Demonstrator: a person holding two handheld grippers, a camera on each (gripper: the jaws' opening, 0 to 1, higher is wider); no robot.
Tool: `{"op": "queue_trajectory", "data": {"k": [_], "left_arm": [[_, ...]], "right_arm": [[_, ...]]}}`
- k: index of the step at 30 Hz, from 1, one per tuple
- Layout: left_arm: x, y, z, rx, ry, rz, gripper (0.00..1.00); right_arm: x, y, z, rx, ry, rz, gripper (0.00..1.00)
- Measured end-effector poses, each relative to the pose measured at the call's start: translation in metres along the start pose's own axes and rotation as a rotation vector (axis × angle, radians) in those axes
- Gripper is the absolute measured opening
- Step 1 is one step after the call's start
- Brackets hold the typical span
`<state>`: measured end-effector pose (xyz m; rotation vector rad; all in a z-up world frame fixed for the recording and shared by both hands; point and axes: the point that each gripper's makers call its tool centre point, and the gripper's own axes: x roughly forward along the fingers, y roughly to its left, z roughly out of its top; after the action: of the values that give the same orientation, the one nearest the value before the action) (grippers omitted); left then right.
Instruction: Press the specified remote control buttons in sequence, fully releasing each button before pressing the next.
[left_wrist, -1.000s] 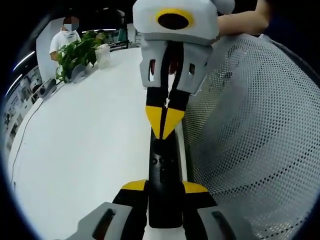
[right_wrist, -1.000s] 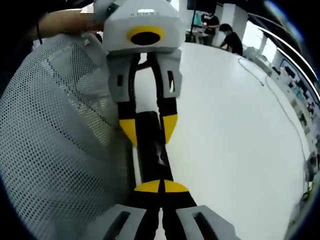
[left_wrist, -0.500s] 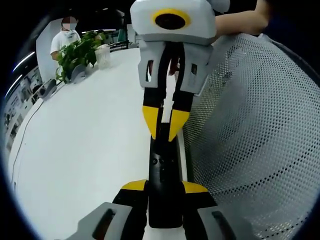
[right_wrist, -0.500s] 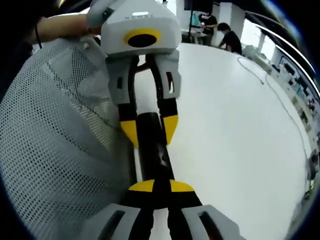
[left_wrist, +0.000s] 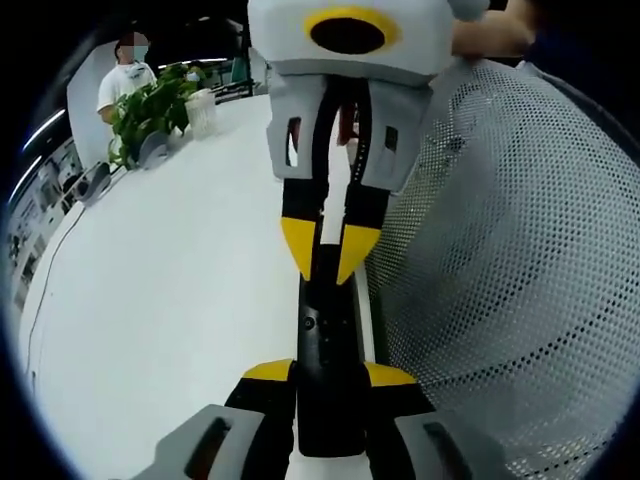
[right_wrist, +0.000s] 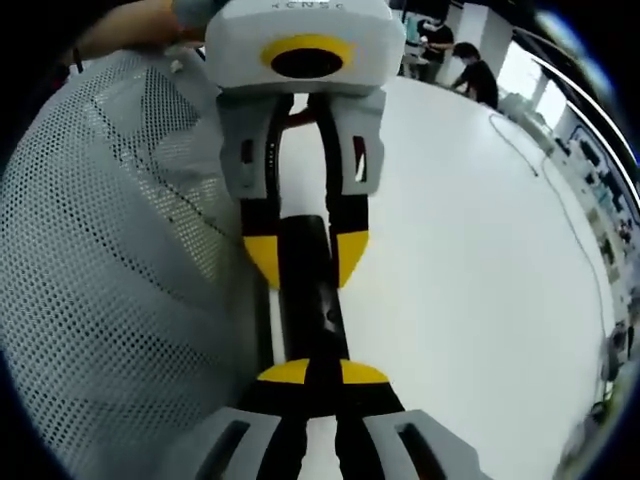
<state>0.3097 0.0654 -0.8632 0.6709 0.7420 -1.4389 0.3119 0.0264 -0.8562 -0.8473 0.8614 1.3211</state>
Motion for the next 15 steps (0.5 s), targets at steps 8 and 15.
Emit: {"op": "queue_trajectory", "data": {"k": [8, 15], "left_arm": [[0.000, 0.000, 0.000, -0.001, -0.005, 0.005, 0.25], [0.000, 0.000, 0.000, 0.003, 0.000, 0.003, 0.25]], "right_arm": [[0.002, 0.002, 0.004, -0.074, -0.016, 0.003, 0.06], [0.003, 0.001, 0.009, -0.057, -0.033, 0.017, 0.06]]}}
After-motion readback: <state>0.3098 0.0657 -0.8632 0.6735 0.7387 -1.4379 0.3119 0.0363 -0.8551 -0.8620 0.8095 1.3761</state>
